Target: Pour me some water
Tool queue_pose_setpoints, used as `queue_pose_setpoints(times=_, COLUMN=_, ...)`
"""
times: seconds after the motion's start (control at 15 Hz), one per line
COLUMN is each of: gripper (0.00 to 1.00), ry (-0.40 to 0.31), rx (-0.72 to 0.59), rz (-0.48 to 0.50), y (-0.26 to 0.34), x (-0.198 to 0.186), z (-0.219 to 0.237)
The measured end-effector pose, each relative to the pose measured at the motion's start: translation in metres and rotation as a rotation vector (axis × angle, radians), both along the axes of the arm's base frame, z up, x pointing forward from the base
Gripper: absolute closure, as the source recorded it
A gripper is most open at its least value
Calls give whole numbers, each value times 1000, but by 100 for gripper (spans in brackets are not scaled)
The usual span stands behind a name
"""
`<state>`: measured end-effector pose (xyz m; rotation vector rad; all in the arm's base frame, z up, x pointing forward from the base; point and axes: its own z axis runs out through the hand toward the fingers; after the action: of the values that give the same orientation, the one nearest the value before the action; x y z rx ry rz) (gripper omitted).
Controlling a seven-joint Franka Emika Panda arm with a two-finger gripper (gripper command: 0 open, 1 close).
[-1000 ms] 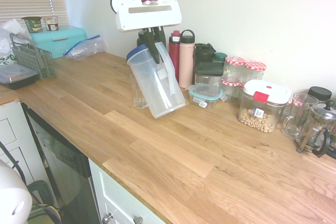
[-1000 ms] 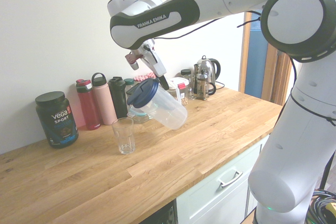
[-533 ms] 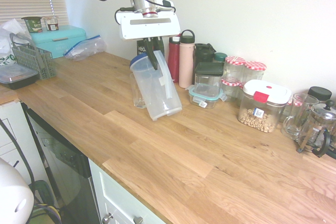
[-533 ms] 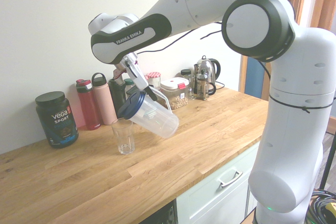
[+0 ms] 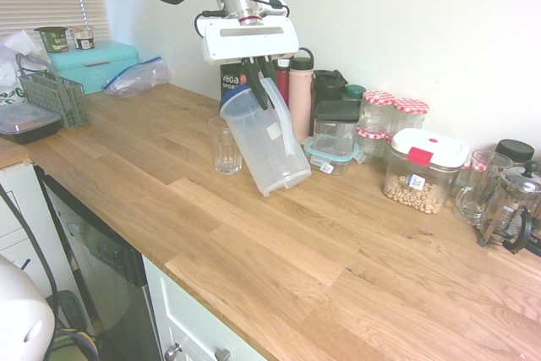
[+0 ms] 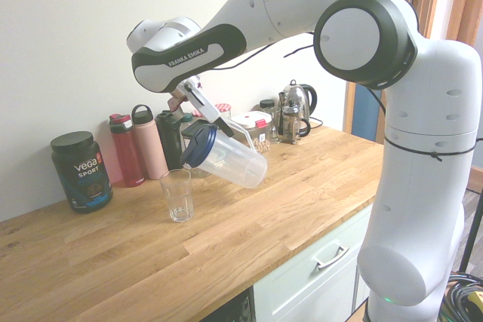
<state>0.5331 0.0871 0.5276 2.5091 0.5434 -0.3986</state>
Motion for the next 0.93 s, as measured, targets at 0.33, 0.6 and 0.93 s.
queue_pose_setpoints(times=0.33, gripper=100, ry=9, rx=-8, rz=22, y=12, x=-3, z=0)
queue_pose_setpoints(times=0.6, gripper=100, ry=-3, rx=4, rz=13, y=11, x=-4, z=9)
queue_pose_setpoints(times=0.93, gripper=100, ry=-26, rx=242, rz=-157, y=-57, x=-15, z=127)
